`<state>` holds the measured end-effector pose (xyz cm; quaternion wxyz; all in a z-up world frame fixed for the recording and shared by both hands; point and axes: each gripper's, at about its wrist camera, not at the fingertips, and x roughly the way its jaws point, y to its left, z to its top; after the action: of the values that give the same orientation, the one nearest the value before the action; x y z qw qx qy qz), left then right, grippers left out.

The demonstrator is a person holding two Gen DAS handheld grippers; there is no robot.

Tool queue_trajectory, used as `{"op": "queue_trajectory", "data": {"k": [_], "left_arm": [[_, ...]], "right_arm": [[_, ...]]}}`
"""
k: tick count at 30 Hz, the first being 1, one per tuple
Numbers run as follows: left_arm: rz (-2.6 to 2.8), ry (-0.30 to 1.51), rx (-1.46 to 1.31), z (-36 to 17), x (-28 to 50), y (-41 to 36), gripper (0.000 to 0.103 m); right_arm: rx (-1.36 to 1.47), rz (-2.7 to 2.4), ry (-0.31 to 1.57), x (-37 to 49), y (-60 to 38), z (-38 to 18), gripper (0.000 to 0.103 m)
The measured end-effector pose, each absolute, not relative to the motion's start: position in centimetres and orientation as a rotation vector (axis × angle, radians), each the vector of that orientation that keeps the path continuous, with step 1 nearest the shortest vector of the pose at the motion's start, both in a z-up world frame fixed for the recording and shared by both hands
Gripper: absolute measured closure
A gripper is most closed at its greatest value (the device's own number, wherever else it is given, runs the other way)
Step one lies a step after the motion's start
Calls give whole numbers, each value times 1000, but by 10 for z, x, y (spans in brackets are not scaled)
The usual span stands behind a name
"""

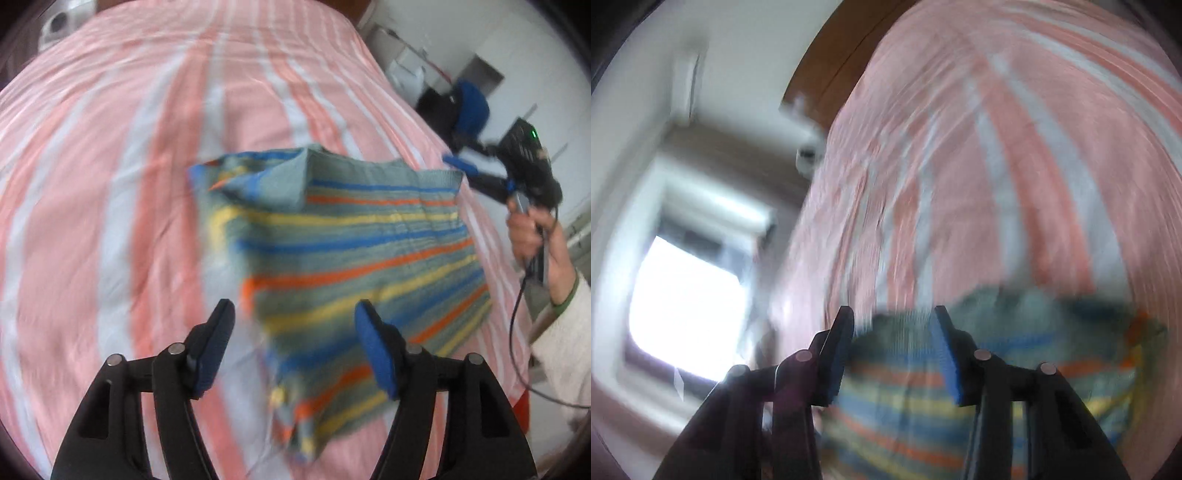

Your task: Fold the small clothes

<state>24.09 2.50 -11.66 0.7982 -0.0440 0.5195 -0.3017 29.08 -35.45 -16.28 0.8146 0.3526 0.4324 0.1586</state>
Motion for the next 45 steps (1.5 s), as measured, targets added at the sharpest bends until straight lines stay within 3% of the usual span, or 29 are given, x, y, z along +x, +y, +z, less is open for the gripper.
{"op": "queue_trajectory", "data": {"k": [4,8,11,18,20,22,28,34,40,41,42,43,45], "left_arm": [[-607,1060,-169,-121,214,50,29],[-518,985,-134,-125,183,53,20],[-501,973,-138,-140,159,58,19],[-506,882,-65,-153,126,55,18],[-533,861,-84,-145,127,55,24],[-575,840,-116,-136,131,52,44],[-597,891,-89,-142,154,25,67],[-639,905,-148,-148,158,29,71],[-734,924,-215,-151,165,32,74],[-751,930,-215,-152,167,31,79],[-761,937,-208,-152,168,31,93],[-786,952,-199,-152,170,31,96],[-841,966,-177,-149,173,35,97]], "right_arm": [[580,510,1135,284,-263,-177,58],[496,628,1238,297,-181,-202,58],[429,605,1323,335,-128,-226,58],[522,484,987,384,-110,-192,58],[533,534,991,366,-113,-179,58],[464,597,1002,333,-111,-166,58],[378,531,929,201,-204,-139,58],[362,196,1043,68,-332,-179,58],[429,201,1004,48,-361,-211,58],[445,207,984,47,-365,-212,62],[472,214,970,53,-366,-217,71],[500,232,971,55,-366,-222,96],[516,239,989,58,-374,-226,96]]}}
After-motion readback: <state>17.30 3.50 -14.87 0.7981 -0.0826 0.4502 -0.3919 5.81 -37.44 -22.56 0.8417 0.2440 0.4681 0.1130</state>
